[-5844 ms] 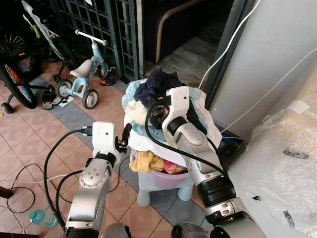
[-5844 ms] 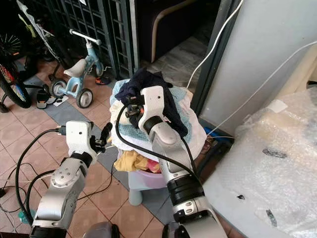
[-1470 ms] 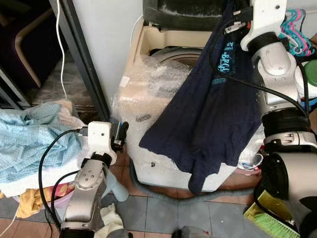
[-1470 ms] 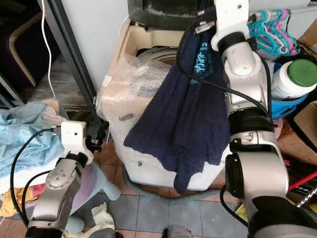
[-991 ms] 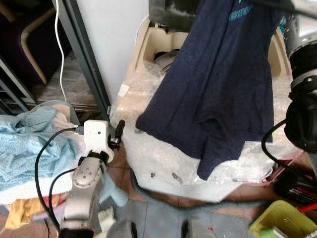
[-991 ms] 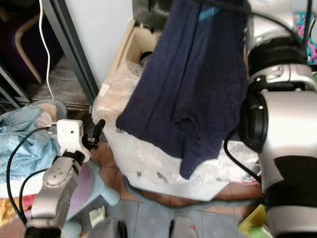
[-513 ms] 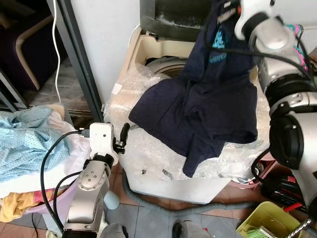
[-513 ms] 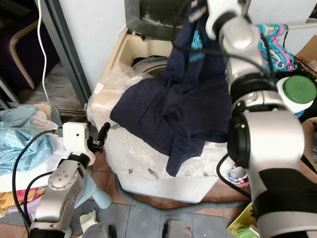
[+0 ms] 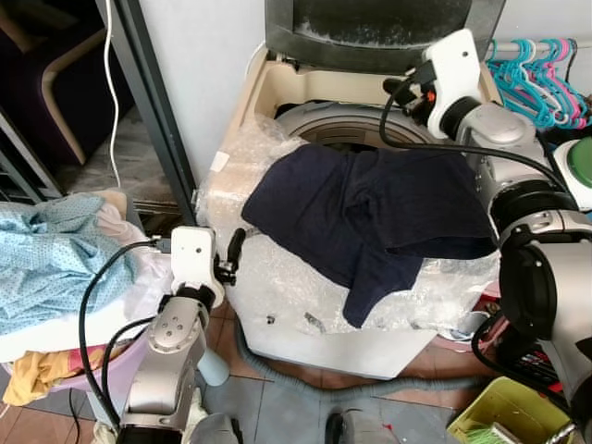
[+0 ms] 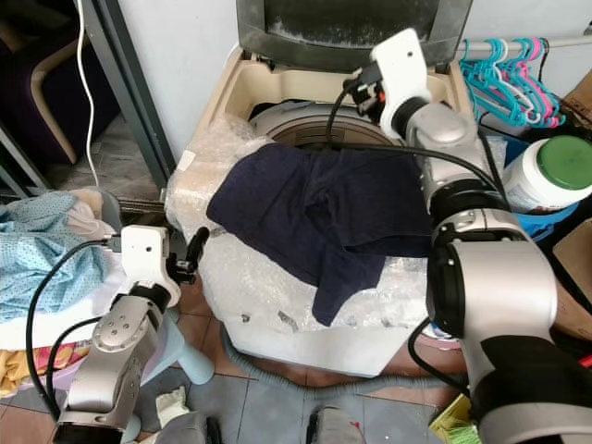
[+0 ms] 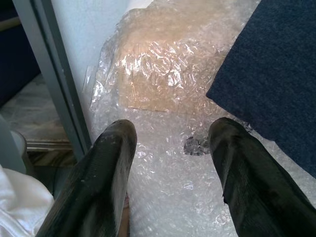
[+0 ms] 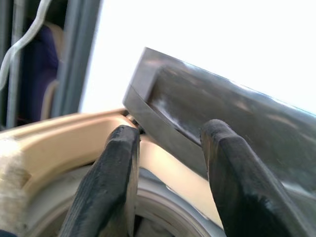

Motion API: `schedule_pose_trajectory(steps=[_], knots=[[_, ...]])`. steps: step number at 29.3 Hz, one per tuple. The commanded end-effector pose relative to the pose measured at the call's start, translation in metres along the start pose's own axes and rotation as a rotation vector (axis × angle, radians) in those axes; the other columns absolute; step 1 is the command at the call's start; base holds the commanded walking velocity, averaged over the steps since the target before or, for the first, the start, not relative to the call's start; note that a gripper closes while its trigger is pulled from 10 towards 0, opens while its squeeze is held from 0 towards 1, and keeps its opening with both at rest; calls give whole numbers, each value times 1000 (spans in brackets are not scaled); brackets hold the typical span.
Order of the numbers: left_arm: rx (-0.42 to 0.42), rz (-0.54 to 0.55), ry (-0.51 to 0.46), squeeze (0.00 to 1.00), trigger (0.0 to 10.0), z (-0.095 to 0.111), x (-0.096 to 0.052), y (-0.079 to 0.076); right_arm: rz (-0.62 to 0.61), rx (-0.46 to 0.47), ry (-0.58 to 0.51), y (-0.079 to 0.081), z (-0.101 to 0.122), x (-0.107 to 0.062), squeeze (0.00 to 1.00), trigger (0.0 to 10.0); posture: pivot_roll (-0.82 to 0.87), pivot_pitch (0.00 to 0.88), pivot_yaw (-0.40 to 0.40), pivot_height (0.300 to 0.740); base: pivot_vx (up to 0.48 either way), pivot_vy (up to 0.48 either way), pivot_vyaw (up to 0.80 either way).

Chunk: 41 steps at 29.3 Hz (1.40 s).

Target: Clothes washing

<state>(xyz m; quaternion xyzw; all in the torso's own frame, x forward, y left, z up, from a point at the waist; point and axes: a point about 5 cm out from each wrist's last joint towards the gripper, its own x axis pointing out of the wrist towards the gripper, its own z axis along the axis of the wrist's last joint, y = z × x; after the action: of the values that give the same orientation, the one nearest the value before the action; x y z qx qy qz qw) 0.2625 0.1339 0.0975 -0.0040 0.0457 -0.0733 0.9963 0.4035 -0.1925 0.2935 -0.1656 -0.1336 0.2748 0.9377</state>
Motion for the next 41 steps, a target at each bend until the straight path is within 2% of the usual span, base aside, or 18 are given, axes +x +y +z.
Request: schedule_pose_trajectory(steps=[1,4,8,9,10,12,13,14,15,16,17,18,19,23,27,31,37,41], knots=[[14,14,6,0,10000,0,-3,3,256,36,39,6,-14,-28,1000,10000,-17,52,-1,740,0,0,0],[12,13,10,0,10000,0,-3,4,365,37,115,11,-28,-52,1000,10000,-27,57,8,740,0,0,0],[15,1,13,0,10000,-1,-2,4,414,43,168,16,-40,-65,1000,10000,-34,57,13,740,0,0,0],[20,-11,14,0,10000,0,-1,3,439,2,210,22,-50,-72,1000,10000,-38,58,20,740,0,0,0],[20,-11,14,0,10000,0,-1,3,439,2,210,22,-50,-72,1000,10000,-38,58,20,740,0,0,0],[25,-21,13,0,10000,0,0,2,414,-102,267,28,-67,-74,1000,10000,-40,55,26,740,0,0,0],[25,-21,13,0,10000,0,0,2,414,-102,267,28,-67,-74,1000,10000,-40,55,26,740,0,0,0],[27,-22,10,0,10000,1,1,2,393,-189,288,30,-74,-73,1000,10000,-36,52,27,740,0,0,0],[27,-22,9,0,10000,1,1,2,397,-225,295,32,-77,-73,957,10000,-34,51,27,740,0,0,0],[27,-22,9,0,10000,1,1,2,397,-225,295,32,-77,-73,957,10000,-34,51,27,740,0,0,0],[28,-22,7,0,10000,2,0,2,409,-240,304,36,-82,-73,0,4745,-34,51,27,740,0,0,0],[29,-21,7,0,10000,2,0,2,412,-233,305,38,-84,-73,0,4745,-24,48,26,740,0,0,0],[31,-19,6,0,10000,2,0,2,412,-221,320,40,-88,-73,0,0,-19,48,23,740,0,0,0],[32,-10,4,0,10000,3,-1,4,433,-173,390,47,-93,-82,0,0,-11,48,20,740,0,0,0],[33,-1,8,0,10000,2,-3,6,363,-182,410,41,-97,-80,0,0,-9,50,19,740,0,0,0],[34,-6,11,0,10000,2,-2,5,150,-155,396,23,-96,-71,0,0,-14,50,22,740,0,0,0],[31,-12,9,0,10000,3,0,3,-165,-9,365,-6,-81,-62,0,0,-19,52,20,740,0,0,0],[29,-9,10,0,10000,2,1,3,-225,46,339,-13,-76,-59,0,0,-19,52,18,740,0,0,0]])
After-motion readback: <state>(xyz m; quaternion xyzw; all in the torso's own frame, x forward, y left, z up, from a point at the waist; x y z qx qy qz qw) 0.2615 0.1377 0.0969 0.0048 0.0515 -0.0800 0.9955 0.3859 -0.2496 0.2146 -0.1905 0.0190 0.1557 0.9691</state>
